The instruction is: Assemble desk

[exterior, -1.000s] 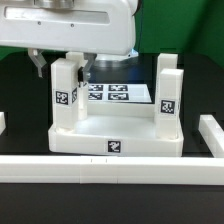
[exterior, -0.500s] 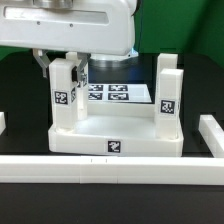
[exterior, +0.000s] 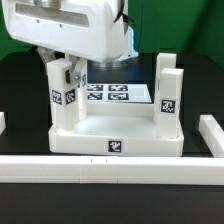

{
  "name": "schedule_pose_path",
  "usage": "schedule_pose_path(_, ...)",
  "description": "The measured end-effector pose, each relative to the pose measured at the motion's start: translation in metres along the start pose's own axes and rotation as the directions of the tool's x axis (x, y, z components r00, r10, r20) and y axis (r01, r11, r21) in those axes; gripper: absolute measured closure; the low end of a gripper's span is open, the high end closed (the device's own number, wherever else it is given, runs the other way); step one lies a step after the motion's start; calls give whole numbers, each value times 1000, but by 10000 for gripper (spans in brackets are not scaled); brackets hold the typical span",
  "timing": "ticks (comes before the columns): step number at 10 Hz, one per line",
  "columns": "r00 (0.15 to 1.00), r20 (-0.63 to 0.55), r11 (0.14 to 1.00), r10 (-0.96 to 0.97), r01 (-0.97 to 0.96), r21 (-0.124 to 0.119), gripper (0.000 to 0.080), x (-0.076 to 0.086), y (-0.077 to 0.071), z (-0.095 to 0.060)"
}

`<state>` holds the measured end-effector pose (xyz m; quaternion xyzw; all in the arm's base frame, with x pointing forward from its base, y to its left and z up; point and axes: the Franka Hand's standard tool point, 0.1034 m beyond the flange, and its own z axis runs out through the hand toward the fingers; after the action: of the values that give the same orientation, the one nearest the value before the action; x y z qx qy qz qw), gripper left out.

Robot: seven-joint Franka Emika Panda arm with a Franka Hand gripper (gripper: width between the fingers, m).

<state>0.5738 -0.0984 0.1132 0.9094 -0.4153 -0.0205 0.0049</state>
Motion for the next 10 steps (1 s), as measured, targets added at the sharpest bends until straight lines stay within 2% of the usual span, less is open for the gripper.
schedule_pose_path(3, 959, -3, 959, 283, -283, 11, 510, 1, -2, 0)
schedule_pose_path(7, 866, -2, 866, 500, -500, 17, 510, 1, -4, 0)
schedule_pose_path(8, 854, -1, 854, 520, -520, 16, 453, 0, -4, 1)
schedule_pose_path(9, 856, -1, 856, 517, -517, 15, 310, 0, -4, 2)
schedule_pose_path(10, 866, -2, 866, 500, -500, 13, 310, 0, -5, 2)
